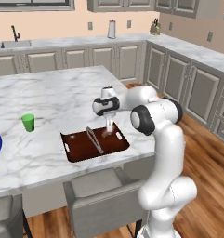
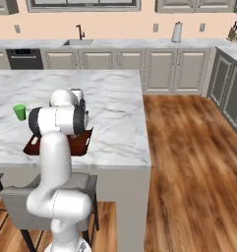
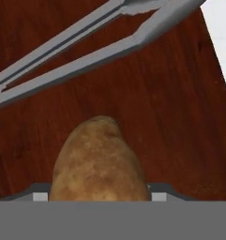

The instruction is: Gather the potato and corn from the fridge and place them on a tray on the dining counter. Then gather the fishs from the fridge and place them on the other tray.

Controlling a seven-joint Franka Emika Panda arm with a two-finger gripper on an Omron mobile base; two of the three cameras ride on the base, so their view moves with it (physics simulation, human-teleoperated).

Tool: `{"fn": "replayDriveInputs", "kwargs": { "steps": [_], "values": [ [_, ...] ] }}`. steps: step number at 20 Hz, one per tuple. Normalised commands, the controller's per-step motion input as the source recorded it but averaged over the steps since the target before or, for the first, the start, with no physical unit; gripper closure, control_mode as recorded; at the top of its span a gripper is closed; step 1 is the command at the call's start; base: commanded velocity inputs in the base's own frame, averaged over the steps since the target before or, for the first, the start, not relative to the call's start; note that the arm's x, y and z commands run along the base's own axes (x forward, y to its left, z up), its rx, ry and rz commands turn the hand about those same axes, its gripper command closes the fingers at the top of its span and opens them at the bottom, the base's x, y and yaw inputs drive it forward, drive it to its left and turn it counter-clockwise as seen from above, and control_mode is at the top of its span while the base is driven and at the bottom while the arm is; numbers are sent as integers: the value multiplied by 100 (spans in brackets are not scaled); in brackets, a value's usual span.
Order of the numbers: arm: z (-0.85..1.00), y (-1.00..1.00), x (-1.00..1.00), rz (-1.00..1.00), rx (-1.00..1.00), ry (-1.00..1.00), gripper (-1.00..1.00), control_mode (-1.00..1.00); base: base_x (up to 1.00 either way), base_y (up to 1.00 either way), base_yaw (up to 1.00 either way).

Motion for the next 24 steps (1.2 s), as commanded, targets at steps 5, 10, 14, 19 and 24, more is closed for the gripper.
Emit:
{"fn": "replayDriveInputs", "kwargs": {
  "steps": [5,10,14,19,24],
  "values": [
    [-36,2,-4,-1,9,-7,-100,-100,0,0,0],
    [5,30,-21,-17,-4,5,-100,-100,0,0,0],
    [33,1,-9,-12,-11,6,-100,-100,0,0,0],
    [57,-3,-18,-21,-5,0,-100,-100,0,0,0],
    [54,-14,-55,-68,0,2,-100,-100,0,0,0]
  ]
}}
